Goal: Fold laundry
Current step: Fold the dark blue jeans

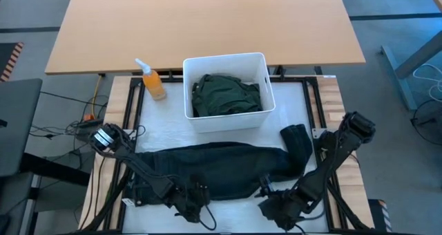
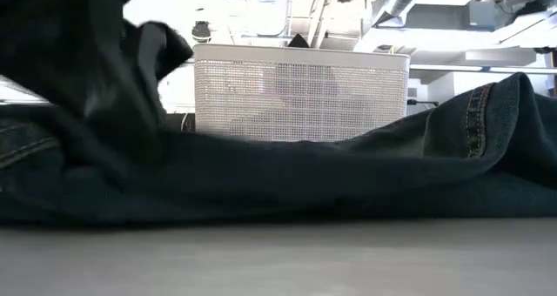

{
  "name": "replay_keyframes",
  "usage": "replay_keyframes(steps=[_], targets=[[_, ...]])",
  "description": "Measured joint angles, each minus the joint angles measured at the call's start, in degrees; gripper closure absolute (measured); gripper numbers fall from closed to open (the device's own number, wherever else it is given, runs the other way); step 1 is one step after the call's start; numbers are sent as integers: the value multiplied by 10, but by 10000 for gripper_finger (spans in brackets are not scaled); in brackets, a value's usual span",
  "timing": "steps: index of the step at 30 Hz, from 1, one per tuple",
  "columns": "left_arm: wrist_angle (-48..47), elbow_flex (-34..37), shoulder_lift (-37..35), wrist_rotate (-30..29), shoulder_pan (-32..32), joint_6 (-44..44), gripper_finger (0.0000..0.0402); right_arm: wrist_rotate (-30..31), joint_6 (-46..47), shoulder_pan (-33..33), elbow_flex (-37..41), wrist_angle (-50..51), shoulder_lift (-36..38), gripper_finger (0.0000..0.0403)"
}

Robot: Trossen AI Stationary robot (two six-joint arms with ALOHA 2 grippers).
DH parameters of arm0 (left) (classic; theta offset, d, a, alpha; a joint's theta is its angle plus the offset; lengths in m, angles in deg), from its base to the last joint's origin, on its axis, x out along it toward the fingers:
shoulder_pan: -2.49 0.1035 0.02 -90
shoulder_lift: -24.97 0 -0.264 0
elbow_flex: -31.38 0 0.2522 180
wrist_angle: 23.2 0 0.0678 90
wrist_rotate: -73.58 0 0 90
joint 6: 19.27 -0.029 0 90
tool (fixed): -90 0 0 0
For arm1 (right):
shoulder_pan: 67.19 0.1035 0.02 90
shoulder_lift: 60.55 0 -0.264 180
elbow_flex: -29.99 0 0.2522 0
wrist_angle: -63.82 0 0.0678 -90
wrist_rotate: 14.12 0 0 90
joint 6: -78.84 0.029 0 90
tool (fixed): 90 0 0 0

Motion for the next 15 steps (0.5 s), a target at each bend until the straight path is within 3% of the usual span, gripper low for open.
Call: replay_keyframes(steps=[7, 15], targets=[[-74, 0, -108, -77, 1, -21, 399, -2, -2, 14, 0, -21, -57, 235], [-227, 0, -212, -155, 12, 24, 401, 54, -20, -47, 0, -28, -92, 237]])
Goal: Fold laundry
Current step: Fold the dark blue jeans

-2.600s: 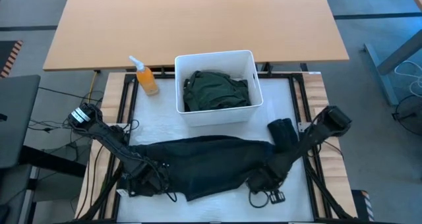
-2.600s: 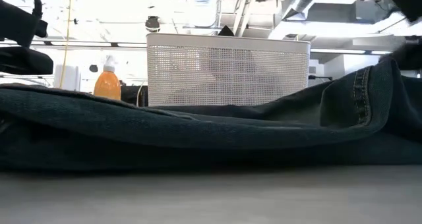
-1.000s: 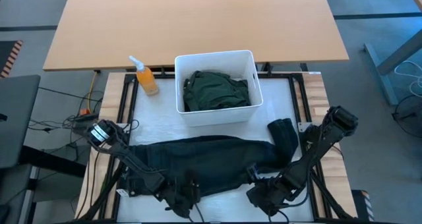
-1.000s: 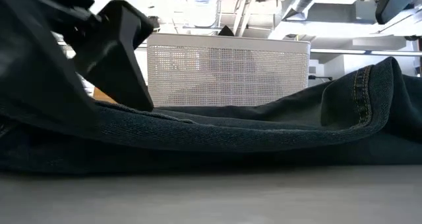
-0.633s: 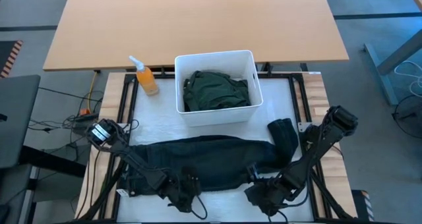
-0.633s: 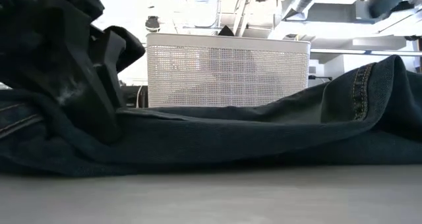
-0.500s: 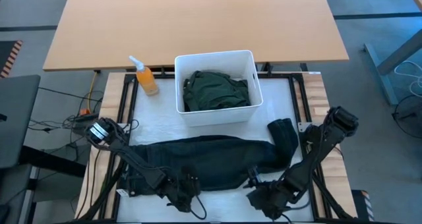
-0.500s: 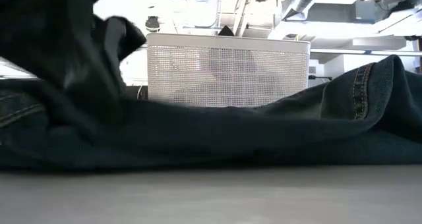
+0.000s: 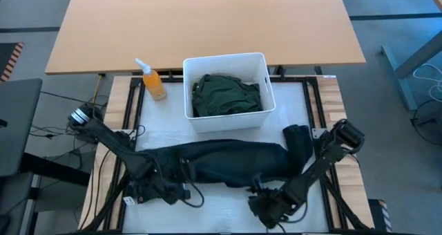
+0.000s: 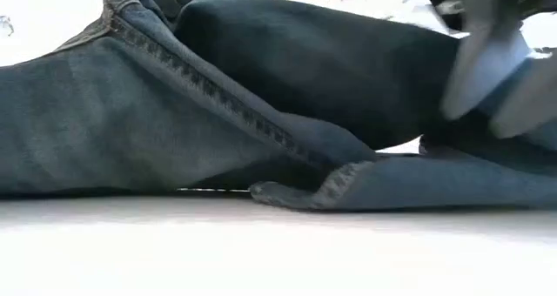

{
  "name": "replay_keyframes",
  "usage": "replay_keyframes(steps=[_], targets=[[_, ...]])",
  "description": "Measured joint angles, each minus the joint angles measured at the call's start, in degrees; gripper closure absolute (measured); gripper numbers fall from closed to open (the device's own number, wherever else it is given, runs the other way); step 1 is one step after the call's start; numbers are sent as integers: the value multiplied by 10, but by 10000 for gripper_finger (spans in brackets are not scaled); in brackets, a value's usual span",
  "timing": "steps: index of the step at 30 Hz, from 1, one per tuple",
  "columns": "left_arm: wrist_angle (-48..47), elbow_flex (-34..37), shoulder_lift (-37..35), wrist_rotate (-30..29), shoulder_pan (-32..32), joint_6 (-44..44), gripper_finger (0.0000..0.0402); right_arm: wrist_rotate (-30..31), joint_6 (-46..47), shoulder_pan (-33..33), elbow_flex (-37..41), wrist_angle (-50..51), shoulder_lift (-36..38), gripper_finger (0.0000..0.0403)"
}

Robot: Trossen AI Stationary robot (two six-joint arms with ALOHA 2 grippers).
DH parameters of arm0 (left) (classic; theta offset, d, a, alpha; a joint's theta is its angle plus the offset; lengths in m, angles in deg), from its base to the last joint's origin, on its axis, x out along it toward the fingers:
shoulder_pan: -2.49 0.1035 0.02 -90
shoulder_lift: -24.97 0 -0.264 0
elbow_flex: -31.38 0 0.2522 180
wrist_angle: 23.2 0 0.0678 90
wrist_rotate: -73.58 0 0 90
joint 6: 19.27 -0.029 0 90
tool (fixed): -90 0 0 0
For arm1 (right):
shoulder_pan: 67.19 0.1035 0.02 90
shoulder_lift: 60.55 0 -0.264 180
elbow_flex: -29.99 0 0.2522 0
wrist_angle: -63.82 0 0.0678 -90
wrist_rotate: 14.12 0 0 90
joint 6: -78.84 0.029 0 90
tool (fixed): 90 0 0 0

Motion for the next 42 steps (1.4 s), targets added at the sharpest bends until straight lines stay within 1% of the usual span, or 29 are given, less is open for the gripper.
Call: replay_keyframes(steps=[4, 9, 12, 15, 17, 19, 20, 22, 25, 27, 30, 34, 36, 38, 40, 42], targets=[[-52, 0, -24, -11, 8, 22, 401, -6, -20, -31, 0, 1, 0, 237], [-74, 0, -27, -11, 19, 27, 401, -10, -42, -64, 0, 1, 0, 237], [-82, 0, -27, -10, 25, 21, 401, -41, -50, -83, 0, -4, -5, 245], [-94, 0, -27, -8, 31, 12, 401, -83, -74, -94, 0, -11, -22, 277], [-108, 0, -27, -5, 35, 12, 401, -97, -81, -94, 0, -6, -34, 316], [-121, 0, -27, 5, 42, 11, 401, -105, -84, -92, 0, 8, -44, 365], [-126, 0, -27, 8, 45, 11, 401, -112, -83, -91, 0, 17, -47, 381], [-135, 0, -27, 10, 49, 9, 401, -122, -68, -91, -1, 36, -50, 387], [-145, 0, -27, 19, 55, 3, 401, -137, -43, -85, -1, 74, -44, 384], [-151, 0, -27, 26, 59, 2, 401, -156, -36, -73, 0, 117, -30, 389], [-166, 0, -27, 28, 62, 2, 401, -183, -13, -48, -10, 205, 5, 394], [-184, 0, -27, 29, 65, 2, 401, -207, 49, -10, -34, 349, 66, 394], [-186, 0, -27, 29, 66, 2, 401, -205, 90, 10, -44, 394, 96, 394], [-184, 0, -27, 29, 69, -1, 401, -174, 113, 27, -46, 367, 128, 392], [-181, 0, -27, 29, 70, -8, 401, -110, 107, 36, -40, 287, 145, 376], [-175, 0, -27, 29, 72, -12, 401, -58, 65, 33, -35, 188, 146, 348]])
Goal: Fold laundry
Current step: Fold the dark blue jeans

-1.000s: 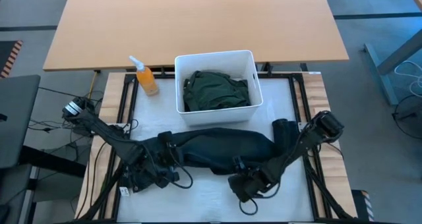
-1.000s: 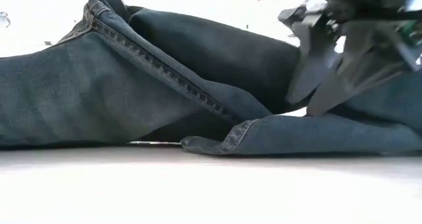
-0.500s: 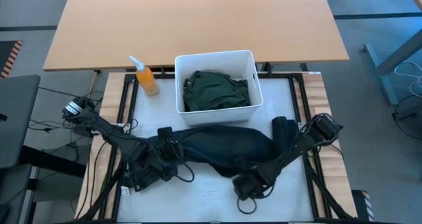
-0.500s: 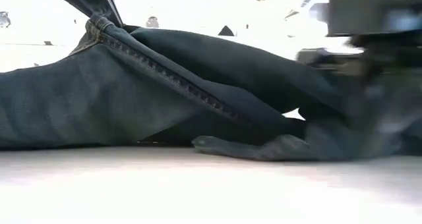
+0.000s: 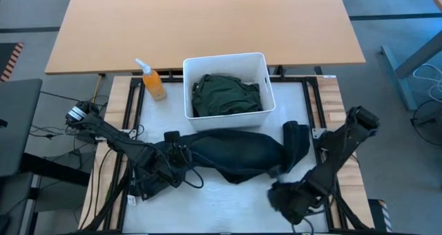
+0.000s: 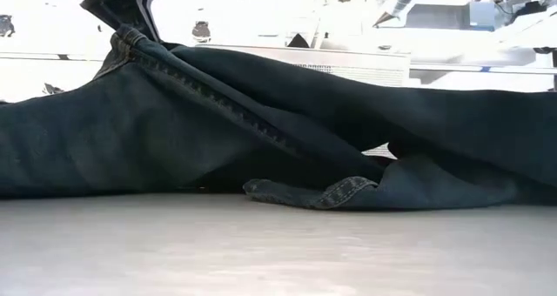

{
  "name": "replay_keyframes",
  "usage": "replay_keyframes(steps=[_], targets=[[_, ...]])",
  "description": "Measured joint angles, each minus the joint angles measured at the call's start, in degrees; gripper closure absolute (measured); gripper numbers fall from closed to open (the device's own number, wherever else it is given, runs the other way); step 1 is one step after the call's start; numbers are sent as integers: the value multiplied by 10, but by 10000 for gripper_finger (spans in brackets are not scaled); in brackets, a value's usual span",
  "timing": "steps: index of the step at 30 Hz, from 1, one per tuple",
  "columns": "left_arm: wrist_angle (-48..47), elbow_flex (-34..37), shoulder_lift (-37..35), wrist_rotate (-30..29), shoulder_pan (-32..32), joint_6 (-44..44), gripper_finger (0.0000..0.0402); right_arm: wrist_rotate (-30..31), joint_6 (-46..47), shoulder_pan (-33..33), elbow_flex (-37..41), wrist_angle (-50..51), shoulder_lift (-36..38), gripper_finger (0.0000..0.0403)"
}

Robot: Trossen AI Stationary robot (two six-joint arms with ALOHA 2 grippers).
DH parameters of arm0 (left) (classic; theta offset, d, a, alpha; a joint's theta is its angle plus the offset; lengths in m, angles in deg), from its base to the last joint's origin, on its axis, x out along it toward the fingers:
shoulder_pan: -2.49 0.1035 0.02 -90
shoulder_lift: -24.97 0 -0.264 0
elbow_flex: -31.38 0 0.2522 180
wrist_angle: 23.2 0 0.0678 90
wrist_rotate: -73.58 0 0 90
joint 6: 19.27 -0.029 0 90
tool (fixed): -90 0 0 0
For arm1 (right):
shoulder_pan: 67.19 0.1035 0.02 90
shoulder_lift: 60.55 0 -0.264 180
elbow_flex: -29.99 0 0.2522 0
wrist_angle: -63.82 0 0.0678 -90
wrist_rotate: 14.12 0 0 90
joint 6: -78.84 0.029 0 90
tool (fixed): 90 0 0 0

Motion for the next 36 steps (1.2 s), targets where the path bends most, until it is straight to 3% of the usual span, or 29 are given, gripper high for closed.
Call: replay_keyframes(steps=[4, 11, 19, 24, 28, 33, 36], targets=[[10, 0, 0, 18, 3, -4, 401, 17, -80, -28, 1, -133, -37, 294], [10, 0, 0, 41, 3, -1, 401, -26, -180, -86, -7, -264, -149, 228], [8, 0, 0, 55, 3, 3, 401, -31, -192, -143, -33, -223, -215, 213], [6, 0, 0, 55, 3, 3, 401, -53, -135, -177, -33, -168, -215, 213], [1, 0, 0, 55, 3, 2, 401, -154, -100, -191, -33, -107, -211, 251], [0, 0, 0, 55, 4, -4, 401, -201, -90, -174, -33, -35, -211, 370], [-3, 0, 0, 55, 4, -6, 401, -218, -71, -159, -34, 8, -205, 380]])
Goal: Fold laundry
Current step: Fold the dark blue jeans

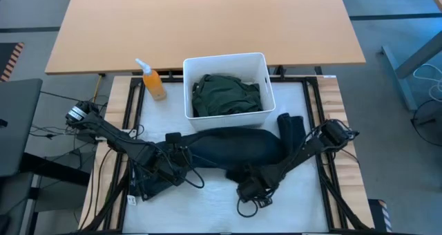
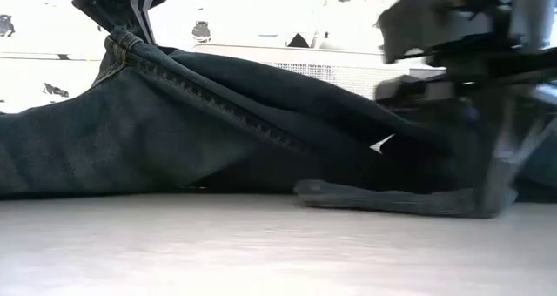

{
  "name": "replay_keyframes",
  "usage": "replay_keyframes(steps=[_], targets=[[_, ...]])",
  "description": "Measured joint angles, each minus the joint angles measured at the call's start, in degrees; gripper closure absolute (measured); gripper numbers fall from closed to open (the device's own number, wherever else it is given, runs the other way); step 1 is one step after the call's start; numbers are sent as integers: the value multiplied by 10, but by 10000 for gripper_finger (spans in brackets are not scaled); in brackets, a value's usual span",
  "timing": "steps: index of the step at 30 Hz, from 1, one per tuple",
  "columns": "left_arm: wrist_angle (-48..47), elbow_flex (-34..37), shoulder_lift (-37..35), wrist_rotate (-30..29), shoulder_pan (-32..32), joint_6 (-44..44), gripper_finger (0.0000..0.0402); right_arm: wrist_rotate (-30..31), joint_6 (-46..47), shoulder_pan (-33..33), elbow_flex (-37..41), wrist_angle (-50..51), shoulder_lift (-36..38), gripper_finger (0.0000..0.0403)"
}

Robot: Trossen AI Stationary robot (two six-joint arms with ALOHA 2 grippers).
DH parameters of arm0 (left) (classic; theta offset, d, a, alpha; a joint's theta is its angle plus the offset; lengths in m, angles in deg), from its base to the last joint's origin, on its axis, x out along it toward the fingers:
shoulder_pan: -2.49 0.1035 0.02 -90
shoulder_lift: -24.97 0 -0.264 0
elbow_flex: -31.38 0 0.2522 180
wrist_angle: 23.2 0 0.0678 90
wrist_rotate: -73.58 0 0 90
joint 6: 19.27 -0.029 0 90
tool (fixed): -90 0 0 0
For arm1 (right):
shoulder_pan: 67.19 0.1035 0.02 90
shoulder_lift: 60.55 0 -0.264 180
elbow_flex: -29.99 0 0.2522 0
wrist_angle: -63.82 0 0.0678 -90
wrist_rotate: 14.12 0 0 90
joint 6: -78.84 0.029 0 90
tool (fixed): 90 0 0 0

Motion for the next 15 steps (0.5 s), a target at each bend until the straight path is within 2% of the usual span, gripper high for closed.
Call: replay_keyframes(steps=[6, 10, 15], targets=[[-32, 0, 0, 1, 0, 5, 401, -47, 96, 62, -28, 204, 44, 382], [-40, 0, 0, 5, 0, 5, 401, -110, 184, 111, -61, 341, 93, 382], [-43, 0, 0, 6, 0, 4, 401, -197, 350, 175, -94, 410, 171, 382]])
